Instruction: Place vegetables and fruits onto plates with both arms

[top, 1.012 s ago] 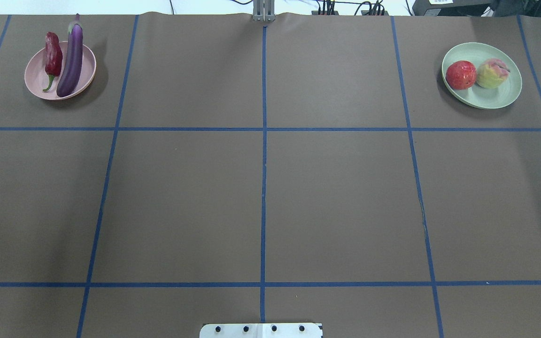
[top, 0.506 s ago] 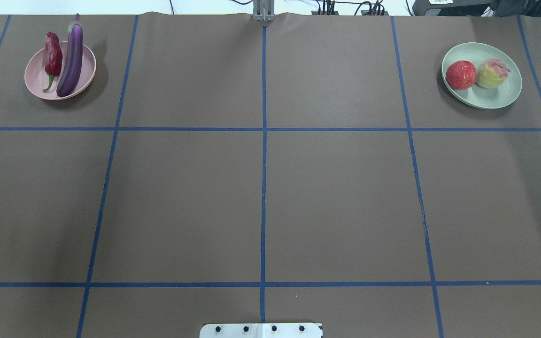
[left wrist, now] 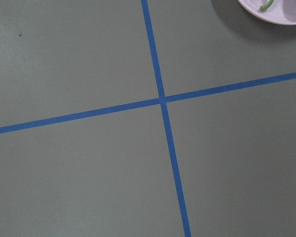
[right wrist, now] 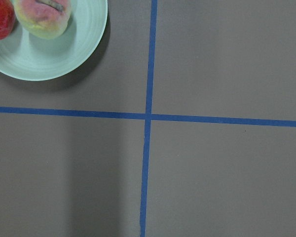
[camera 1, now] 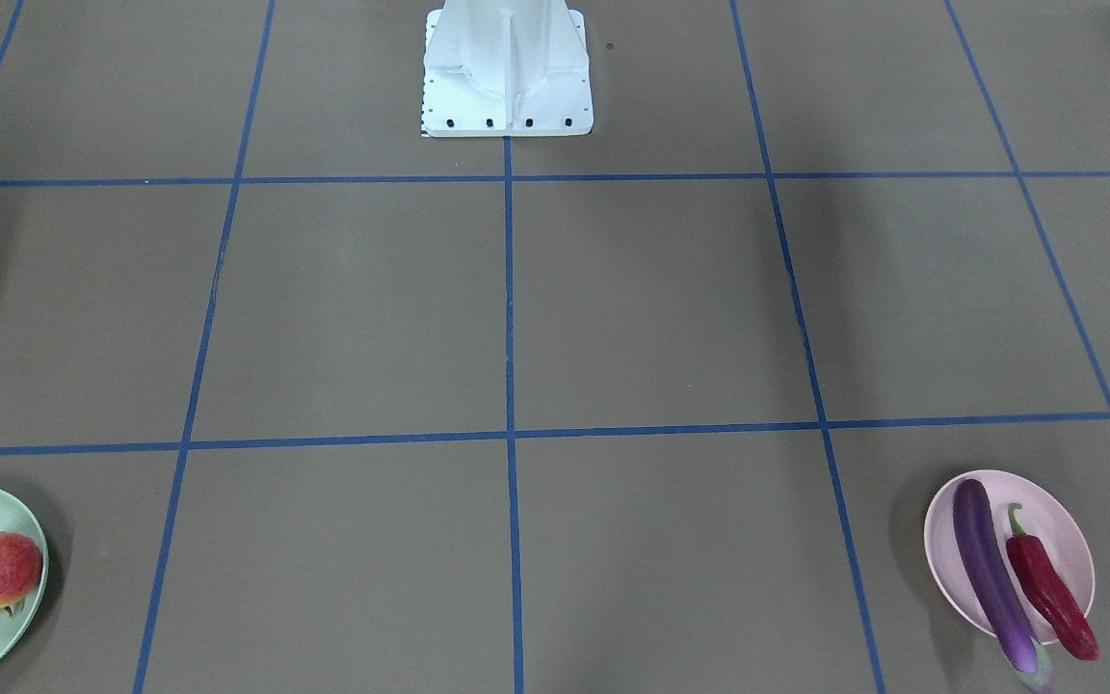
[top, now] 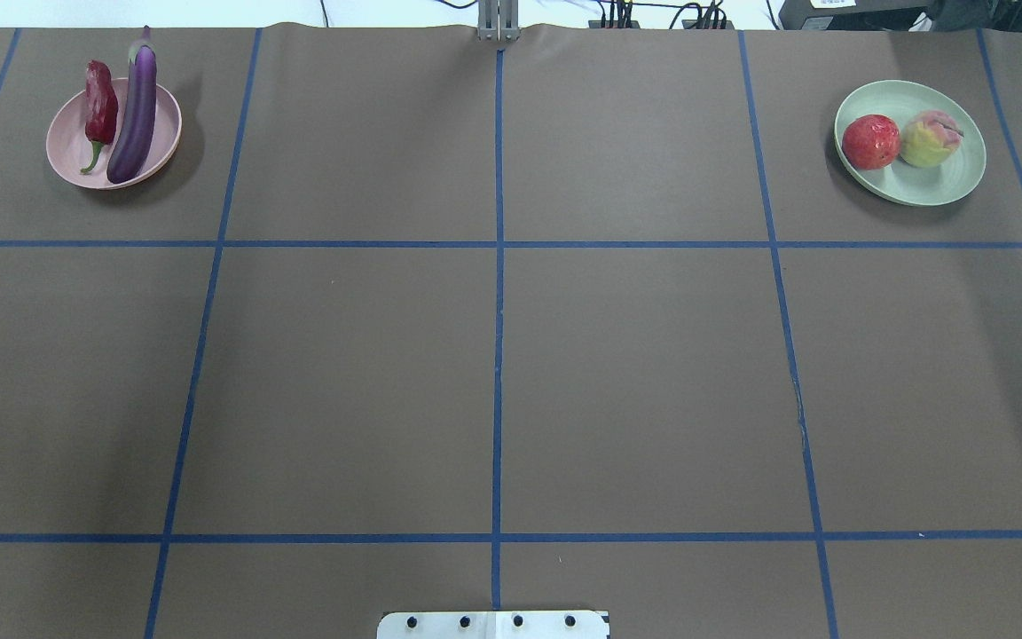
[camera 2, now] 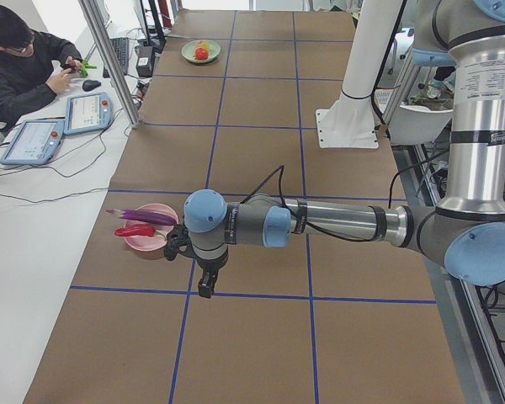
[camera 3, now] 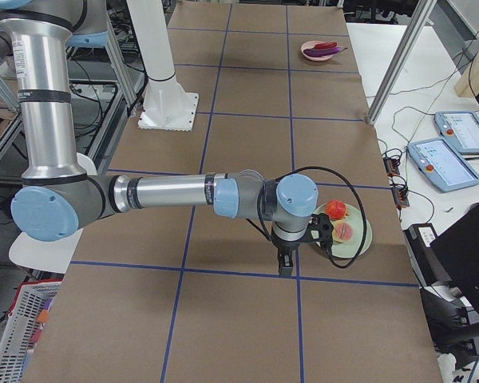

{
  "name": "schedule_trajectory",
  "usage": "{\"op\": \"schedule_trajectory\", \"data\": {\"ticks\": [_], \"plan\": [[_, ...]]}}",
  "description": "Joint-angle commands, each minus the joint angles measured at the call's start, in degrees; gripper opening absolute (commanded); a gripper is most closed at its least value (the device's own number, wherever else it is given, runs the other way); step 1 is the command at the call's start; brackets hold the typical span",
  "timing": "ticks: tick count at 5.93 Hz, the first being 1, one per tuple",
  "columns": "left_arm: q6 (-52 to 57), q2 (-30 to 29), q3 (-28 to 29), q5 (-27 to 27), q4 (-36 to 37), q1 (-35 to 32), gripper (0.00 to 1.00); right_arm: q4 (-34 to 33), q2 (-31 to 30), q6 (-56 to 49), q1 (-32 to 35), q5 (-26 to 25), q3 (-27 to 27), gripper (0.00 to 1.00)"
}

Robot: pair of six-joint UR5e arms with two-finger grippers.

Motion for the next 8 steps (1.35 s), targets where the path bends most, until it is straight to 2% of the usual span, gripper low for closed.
{"op": "schedule_trajectory", "data": {"ticks": [1, 8], "plan": [[0.1, 0.0, 0.1, 0.0, 0.0, 0.1, 1.0, 0.0, -0.2, 0.1, 0.0, 0.1, 0.0, 1.0], [0.1, -0.4, 0.3, 0.0, 0.0, 0.1, 1.0, -0.1, -0.3, 0.1, 0.0, 0.1, 0.8, 1.0]]}}
